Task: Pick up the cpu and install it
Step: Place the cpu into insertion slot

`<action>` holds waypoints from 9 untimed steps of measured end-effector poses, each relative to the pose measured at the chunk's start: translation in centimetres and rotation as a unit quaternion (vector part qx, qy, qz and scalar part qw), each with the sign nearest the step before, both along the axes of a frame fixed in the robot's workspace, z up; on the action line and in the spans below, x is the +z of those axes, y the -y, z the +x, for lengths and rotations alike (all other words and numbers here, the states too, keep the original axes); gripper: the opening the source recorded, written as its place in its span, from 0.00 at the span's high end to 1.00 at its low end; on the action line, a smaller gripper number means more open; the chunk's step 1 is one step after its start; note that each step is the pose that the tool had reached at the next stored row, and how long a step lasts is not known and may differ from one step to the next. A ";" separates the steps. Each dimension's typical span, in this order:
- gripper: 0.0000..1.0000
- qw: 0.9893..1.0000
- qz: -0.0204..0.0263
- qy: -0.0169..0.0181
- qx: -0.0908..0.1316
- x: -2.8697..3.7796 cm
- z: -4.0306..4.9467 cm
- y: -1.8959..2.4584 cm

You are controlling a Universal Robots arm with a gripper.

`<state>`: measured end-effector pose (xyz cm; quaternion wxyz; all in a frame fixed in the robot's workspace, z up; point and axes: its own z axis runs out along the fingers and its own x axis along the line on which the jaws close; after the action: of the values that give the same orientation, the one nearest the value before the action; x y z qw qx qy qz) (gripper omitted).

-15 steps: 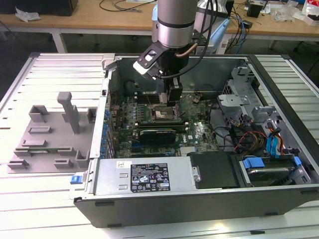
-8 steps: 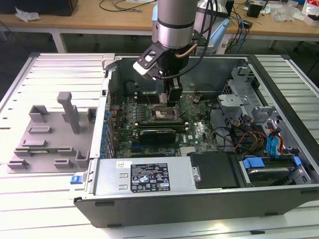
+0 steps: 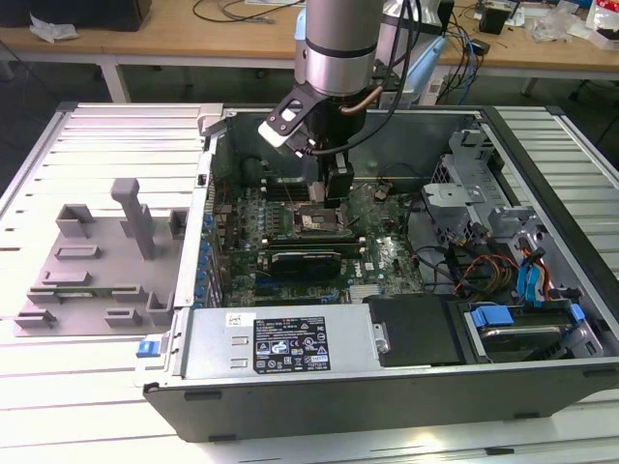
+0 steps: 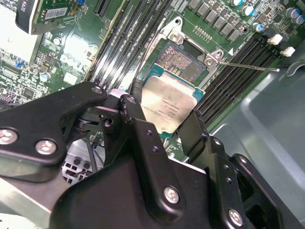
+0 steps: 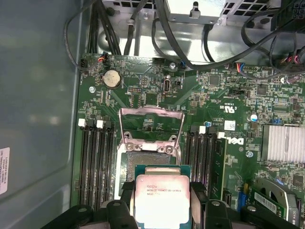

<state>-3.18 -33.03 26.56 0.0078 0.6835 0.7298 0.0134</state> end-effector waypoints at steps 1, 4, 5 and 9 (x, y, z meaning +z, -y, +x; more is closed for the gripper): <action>0.45 1.000 0.000 0.000 0.000 -0.05 0.00 0.00; 0.45 1.000 0.000 0.000 0.000 -0.08 0.00 0.00; 0.45 1.000 0.000 0.000 0.000 -0.14 0.00 0.00; 0.45 1.000 0.000 0.000 0.000 -0.34 0.00 0.00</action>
<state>-3.19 -33.03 26.21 0.0079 0.6835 0.7298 0.0132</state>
